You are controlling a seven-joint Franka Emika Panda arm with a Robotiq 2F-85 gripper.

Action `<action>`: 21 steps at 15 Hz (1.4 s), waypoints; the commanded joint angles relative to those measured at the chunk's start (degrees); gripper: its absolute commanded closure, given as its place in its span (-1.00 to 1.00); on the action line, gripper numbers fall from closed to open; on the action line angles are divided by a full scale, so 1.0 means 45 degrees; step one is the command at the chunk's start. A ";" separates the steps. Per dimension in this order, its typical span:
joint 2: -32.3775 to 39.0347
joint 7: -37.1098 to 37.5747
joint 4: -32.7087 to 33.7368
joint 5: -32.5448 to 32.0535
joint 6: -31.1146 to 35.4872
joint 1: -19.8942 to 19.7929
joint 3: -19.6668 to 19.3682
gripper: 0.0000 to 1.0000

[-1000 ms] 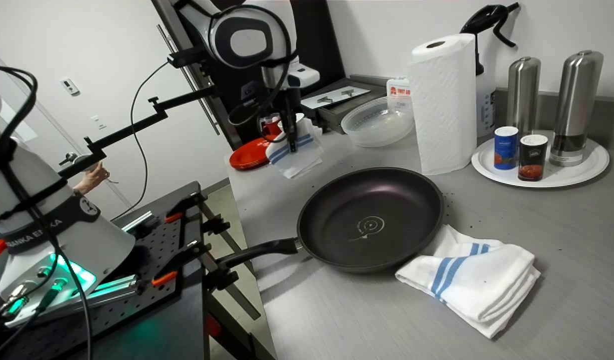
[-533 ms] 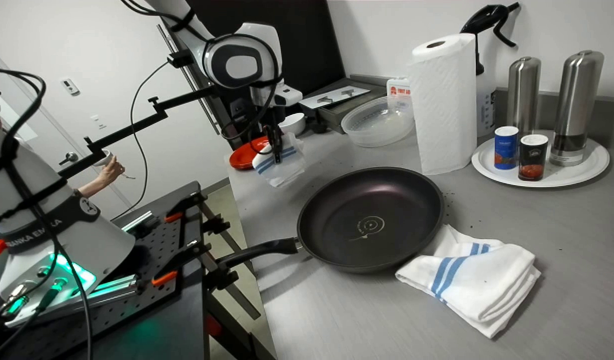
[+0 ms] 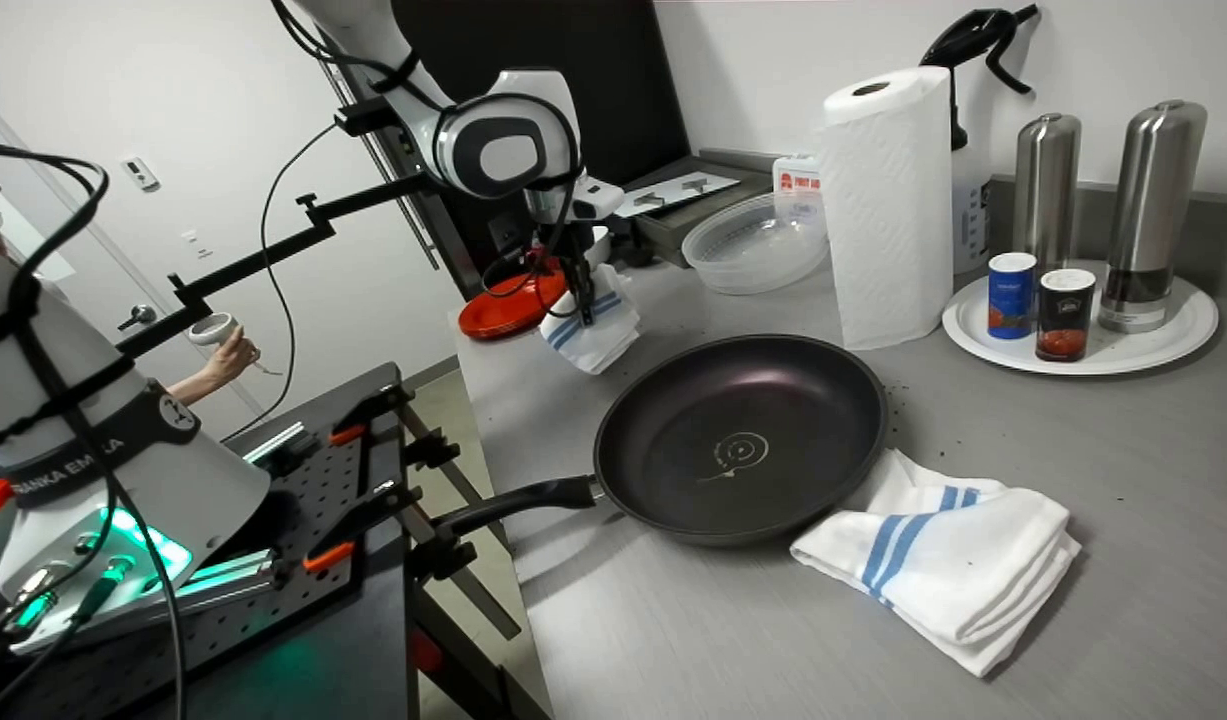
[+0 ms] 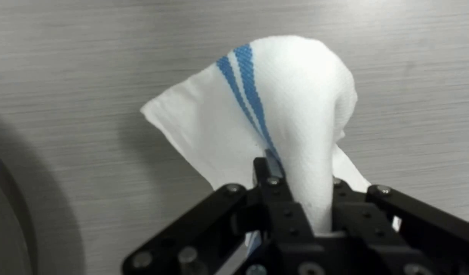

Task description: Use the cloth to wipe the pan

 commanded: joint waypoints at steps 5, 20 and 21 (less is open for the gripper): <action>0.1271 0.0449 0.1375 -0.0486 0.0337 0.0348 -0.1227 0.92; 0.0785 0.0260 0.0828 -0.0651 -0.0441 0.0081 -0.1699 -0.40; 0.0596 0.0176 0.0714 -0.0655 -0.0588 -0.0009 -0.1632 -0.52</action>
